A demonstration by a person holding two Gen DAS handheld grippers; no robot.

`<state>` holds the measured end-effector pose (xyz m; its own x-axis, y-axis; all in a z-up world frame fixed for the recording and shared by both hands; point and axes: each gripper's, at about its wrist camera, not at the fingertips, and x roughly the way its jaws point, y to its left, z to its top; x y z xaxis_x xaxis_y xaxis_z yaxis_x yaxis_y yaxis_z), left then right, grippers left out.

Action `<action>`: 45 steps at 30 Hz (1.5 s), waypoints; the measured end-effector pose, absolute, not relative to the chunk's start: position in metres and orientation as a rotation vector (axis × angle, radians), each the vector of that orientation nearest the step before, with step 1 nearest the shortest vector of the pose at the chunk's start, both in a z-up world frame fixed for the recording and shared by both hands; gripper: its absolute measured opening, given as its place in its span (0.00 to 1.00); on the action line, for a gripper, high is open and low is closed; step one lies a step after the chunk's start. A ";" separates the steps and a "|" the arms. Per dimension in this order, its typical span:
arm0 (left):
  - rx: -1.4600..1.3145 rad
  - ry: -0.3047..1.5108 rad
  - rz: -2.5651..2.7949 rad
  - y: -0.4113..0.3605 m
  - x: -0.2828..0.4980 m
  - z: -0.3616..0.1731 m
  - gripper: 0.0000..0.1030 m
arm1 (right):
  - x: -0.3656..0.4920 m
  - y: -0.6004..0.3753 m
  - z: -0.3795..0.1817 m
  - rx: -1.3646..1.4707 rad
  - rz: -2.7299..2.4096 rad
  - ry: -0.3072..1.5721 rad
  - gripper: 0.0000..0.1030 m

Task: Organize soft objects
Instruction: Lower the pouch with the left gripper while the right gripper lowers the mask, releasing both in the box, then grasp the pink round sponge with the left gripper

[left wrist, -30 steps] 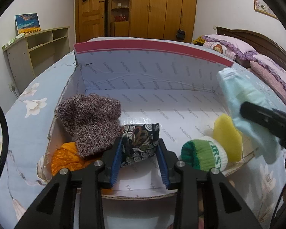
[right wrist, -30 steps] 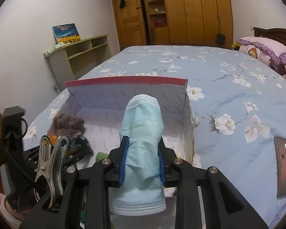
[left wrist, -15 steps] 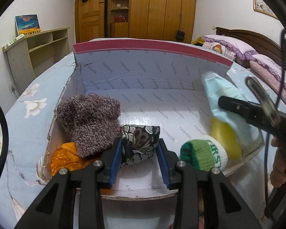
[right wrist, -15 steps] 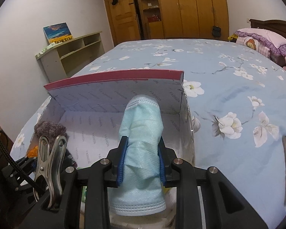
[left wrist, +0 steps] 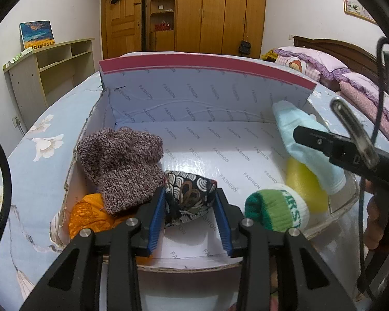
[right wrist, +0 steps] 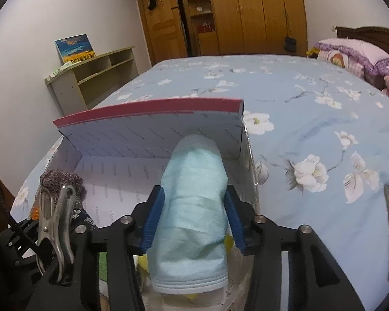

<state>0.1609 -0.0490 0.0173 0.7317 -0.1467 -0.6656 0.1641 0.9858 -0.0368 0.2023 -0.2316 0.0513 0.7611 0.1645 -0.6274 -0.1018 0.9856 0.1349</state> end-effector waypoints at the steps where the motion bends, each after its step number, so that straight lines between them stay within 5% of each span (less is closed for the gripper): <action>1: 0.026 0.735 -0.173 -0.049 0.161 0.018 0.38 | 0.201 -0.232 0.052 0.095 0.144 0.688 0.49; 11: 0.009 0.762 -0.212 -0.052 0.156 0.034 0.55 | 0.184 -0.241 0.065 0.137 0.116 0.665 0.53; 45: -0.020 0.861 -0.306 -0.040 0.080 0.041 0.58 | 0.078 -0.257 0.052 0.153 0.093 0.711 0.53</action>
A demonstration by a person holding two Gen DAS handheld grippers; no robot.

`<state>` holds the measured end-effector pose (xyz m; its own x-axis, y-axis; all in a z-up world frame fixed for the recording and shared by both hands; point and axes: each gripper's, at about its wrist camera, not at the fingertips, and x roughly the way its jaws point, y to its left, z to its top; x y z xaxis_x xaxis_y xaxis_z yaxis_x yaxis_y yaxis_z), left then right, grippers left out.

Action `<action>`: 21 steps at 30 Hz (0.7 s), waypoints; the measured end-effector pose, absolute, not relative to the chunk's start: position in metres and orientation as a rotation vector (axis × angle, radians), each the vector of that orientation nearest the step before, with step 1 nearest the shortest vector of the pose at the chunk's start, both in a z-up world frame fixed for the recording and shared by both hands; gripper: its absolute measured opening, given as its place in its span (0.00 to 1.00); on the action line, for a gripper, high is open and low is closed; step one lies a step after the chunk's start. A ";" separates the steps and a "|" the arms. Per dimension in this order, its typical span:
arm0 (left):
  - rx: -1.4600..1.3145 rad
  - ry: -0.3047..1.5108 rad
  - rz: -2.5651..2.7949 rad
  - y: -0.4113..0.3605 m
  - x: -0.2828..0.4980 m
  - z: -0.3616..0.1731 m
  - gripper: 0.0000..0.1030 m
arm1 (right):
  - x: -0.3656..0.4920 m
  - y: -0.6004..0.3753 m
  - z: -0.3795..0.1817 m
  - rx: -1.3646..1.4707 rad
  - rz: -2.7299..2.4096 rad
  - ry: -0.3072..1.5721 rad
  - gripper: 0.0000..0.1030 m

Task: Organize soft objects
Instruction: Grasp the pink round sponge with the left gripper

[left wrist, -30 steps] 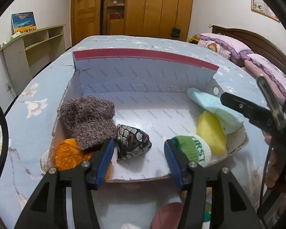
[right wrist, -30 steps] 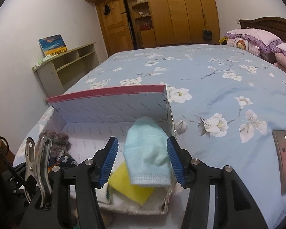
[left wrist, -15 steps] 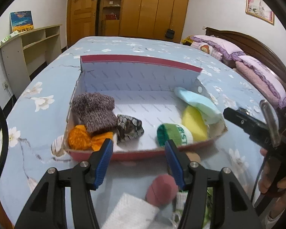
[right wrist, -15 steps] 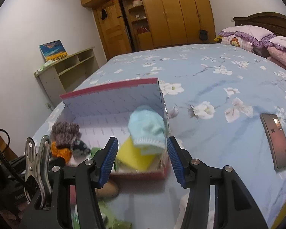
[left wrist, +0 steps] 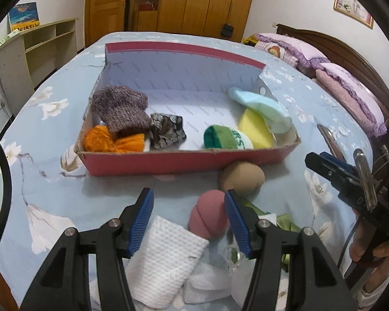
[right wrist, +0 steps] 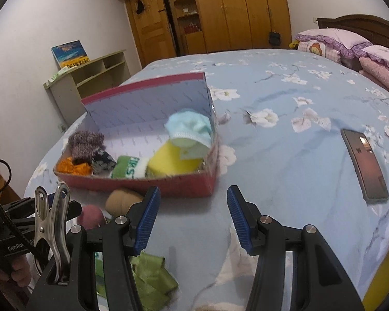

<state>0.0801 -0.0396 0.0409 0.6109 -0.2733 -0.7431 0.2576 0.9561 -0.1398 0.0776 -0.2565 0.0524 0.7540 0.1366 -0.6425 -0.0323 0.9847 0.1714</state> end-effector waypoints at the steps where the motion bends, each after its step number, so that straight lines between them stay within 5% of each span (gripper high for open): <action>1: -0.014 0.862 -0.312 -0.042 0.079 0.040 0.58 | 0.076 -0.258 0.050 0.158 0.091 0.716 0.53; 10: 0.025 0.878 -0.321 -0.061 0.078 0.029 0.57 | 0.072 -0.263 0.031 0.177 0.100 0.755 0.53; 21: 0.019 0.896 -0.333 -0.067 0.085 0.017 0.40 | 0.072 -0.261 0.019 0.174 0.124 0.776 0.53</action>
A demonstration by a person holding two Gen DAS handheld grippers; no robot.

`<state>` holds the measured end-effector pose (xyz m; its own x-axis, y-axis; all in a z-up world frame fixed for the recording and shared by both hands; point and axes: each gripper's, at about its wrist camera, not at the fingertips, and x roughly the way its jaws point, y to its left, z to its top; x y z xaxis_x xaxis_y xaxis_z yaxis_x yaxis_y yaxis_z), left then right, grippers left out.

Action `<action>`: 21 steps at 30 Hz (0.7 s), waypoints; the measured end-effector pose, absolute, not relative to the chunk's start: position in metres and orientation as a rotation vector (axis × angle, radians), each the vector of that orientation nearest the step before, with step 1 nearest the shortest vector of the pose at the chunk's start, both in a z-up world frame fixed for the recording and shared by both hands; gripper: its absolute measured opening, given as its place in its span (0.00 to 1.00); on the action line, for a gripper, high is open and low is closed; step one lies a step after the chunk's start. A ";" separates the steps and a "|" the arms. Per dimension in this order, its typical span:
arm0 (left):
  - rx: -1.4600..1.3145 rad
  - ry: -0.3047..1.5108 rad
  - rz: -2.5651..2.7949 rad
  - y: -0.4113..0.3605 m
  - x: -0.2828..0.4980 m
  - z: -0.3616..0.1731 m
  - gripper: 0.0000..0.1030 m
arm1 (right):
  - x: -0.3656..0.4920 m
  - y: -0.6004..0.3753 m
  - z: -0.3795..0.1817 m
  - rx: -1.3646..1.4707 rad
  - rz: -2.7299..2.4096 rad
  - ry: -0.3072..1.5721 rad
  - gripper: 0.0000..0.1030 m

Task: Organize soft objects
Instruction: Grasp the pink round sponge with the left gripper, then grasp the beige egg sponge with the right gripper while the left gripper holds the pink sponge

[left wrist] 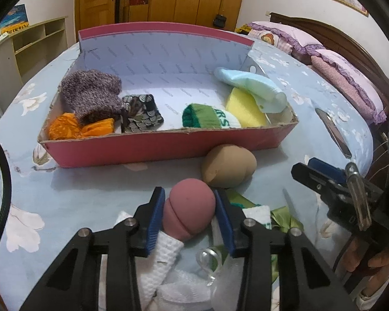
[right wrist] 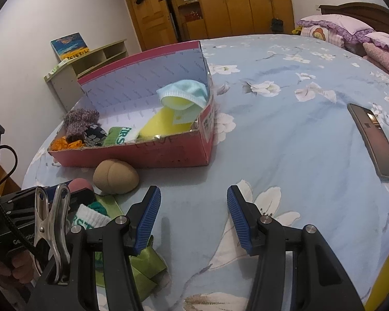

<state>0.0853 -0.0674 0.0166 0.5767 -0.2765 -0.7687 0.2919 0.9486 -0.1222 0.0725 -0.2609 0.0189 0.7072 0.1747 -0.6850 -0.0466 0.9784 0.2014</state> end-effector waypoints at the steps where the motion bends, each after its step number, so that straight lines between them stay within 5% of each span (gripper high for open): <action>1: 0.019 0.892 -0.333 -0.067 0.085 0.017 0.39 | 0.073 -0.261 0.018 0.175 0.124 0.779 0.53; 21: -0.078 0.775 -0.256 -0.021 0.077 0.051 0.38 | 0.071 -0.250 0.017 0.153 0.131 0.793 0.53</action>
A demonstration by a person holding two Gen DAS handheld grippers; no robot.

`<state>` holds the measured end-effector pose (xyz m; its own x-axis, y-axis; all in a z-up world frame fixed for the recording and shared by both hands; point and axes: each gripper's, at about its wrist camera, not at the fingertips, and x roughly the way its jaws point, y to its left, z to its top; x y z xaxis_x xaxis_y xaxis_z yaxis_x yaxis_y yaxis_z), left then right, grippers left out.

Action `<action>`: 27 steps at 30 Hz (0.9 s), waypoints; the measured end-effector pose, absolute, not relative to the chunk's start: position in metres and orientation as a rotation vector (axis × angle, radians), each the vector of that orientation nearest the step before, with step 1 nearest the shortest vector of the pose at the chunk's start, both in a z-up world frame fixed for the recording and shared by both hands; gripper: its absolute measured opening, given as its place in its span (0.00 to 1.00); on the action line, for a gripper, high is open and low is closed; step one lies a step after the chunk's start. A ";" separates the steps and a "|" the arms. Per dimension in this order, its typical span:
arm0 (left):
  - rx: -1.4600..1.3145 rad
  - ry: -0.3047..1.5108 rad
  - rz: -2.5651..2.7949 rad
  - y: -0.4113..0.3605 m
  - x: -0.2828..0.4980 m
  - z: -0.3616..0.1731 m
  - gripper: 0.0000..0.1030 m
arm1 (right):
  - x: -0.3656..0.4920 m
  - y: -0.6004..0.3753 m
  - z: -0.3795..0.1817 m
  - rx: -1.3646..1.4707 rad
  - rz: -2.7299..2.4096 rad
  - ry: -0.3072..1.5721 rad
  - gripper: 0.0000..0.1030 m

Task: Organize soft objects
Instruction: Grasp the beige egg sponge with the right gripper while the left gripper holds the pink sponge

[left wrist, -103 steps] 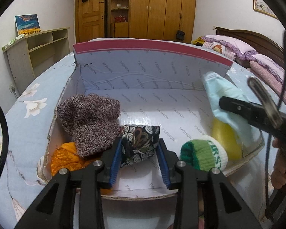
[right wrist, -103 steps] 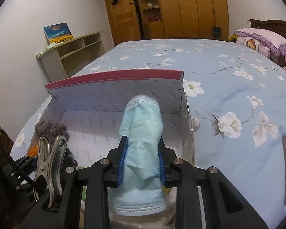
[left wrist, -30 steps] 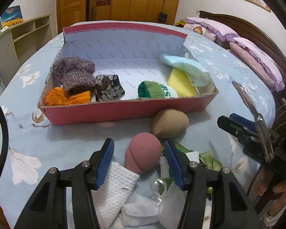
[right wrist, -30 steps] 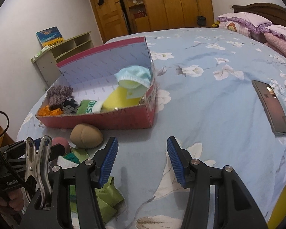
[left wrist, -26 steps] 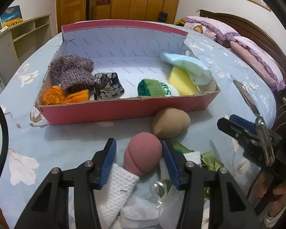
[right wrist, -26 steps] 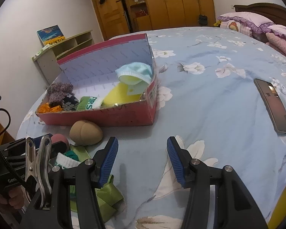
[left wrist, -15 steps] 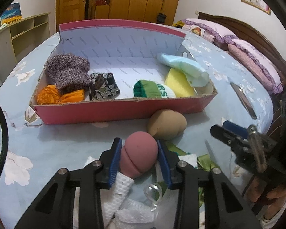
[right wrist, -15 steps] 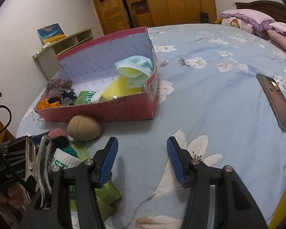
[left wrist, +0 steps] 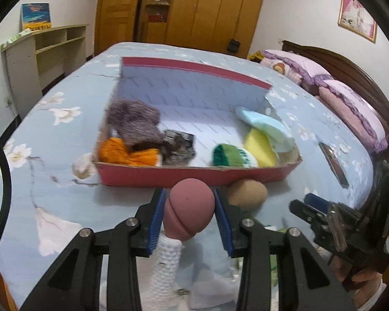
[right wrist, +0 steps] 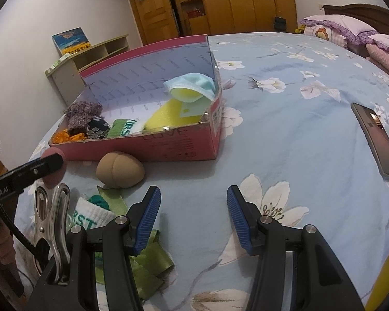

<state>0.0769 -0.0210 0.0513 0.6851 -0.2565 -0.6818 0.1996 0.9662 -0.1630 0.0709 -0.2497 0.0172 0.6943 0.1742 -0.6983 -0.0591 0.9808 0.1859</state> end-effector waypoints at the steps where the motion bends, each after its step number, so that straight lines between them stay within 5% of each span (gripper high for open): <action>1: -0.078 0.768 -0.241 -0.017 0.076 0.052 0.38 | 0.071 -0.248 0.018 0.151 0.133 0.793 0.53; 27: -0.244 0.684 -0.229 0.030 0.069 0.075 0.39 | 0.101 -0.187 0.019 0.139 0.284 0.845 0.53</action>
<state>0.0692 0.0304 0.0746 0.7518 -0.2873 -0.5935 0.1280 0.9465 -0.2961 0.1013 -0.1868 0.0185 0.6288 0.3022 -0.7164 -0.1925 0.9532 0.2331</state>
